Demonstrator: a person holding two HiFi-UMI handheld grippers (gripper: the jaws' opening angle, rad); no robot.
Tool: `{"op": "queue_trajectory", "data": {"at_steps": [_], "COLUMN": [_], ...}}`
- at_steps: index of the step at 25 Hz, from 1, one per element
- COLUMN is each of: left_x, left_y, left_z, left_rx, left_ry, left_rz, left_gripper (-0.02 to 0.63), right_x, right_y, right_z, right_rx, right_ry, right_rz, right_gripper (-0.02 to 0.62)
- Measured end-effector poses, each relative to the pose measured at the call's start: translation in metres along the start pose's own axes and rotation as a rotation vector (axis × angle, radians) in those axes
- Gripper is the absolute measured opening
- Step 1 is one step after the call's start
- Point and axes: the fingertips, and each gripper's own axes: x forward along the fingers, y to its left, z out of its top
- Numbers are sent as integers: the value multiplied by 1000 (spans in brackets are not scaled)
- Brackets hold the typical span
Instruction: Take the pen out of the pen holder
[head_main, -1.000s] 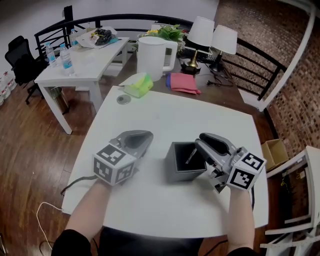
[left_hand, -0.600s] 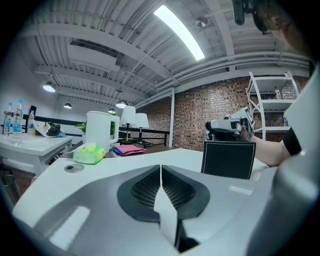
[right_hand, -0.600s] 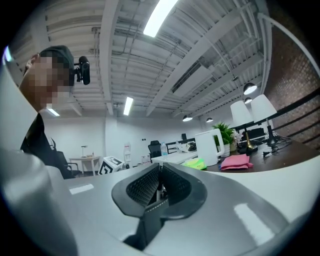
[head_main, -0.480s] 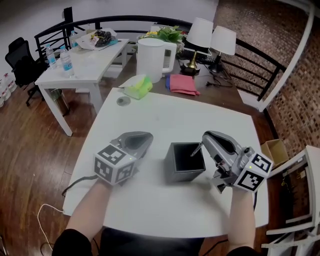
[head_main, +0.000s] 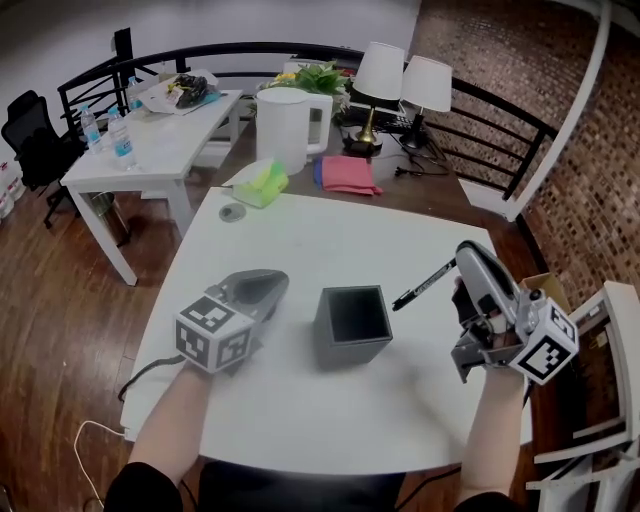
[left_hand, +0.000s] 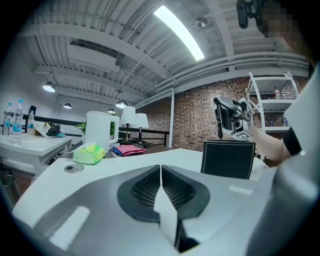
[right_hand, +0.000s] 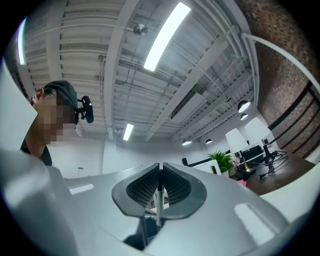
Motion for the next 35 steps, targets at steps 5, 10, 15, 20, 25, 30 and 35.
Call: {"op": "queue_trajectory", "data": {"at_steps": [5,10,15,20,25,30,35], "left_x": [-1,-1,-1,-2,-1,-1,-1], "left_y": [0,1,1,1,1,1,0], "left_z": [3,3,4,3,3,3,3], "left_rx": [3,3,1,0,2,2,2], "left_ry": [-11,-18,-19,-17,-17,-17,-16], "left_rz": [4,9,11,13,11,11,10], "left_gripper": [9,9,9,9,9,9,9], "right_x": [-32,-46,-42,-30,-26,-21,-25], "right_y": [-20,-62,-82,-96,-104,-103,-102], "right_z": [0,-74,-135,-165,-179,-184,-187], "right_rx": [70,320,478,503,430,281,169], "right_ry": [31,237,330,360,390,429,446], "right_rz": [-49,-139,-213,-309,-397,-415,-410], "right_gripper": [37,37,37,50,64,75,107]}}
